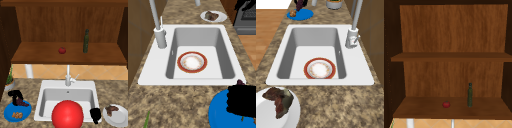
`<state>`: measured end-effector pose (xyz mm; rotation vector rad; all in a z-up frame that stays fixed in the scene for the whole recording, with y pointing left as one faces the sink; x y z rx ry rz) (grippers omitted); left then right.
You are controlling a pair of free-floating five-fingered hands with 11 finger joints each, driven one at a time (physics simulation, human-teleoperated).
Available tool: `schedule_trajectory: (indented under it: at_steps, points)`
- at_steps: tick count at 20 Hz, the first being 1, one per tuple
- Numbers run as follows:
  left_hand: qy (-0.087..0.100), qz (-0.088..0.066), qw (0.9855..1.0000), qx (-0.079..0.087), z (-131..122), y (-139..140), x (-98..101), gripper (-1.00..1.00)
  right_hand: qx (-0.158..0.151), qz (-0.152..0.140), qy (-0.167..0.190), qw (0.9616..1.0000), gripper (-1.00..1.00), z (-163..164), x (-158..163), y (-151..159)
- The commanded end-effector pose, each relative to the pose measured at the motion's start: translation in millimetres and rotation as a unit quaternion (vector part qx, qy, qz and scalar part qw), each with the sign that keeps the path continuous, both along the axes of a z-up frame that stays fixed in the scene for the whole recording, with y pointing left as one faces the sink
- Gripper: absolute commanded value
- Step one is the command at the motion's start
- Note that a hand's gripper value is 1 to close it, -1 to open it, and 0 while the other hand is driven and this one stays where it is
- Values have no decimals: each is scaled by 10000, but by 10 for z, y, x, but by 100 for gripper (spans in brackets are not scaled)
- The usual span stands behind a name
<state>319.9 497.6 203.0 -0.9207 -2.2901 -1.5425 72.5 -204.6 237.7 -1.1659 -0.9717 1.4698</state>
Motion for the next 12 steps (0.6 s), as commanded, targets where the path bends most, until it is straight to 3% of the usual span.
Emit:
schedule_trajectory:
  at_steps: [1,5,12]
  points:
    - [-46,0,9998,210,103,-245,28,100,0,0,0,10000,0,0,0,0]
    - [-48,15,9994,342,150,-482,89,100,0,0,0,10000,0,0,0,0]
    - [1,38,9991,414,185,-931,127,100,0,0,0,10000,0,0,0,0]
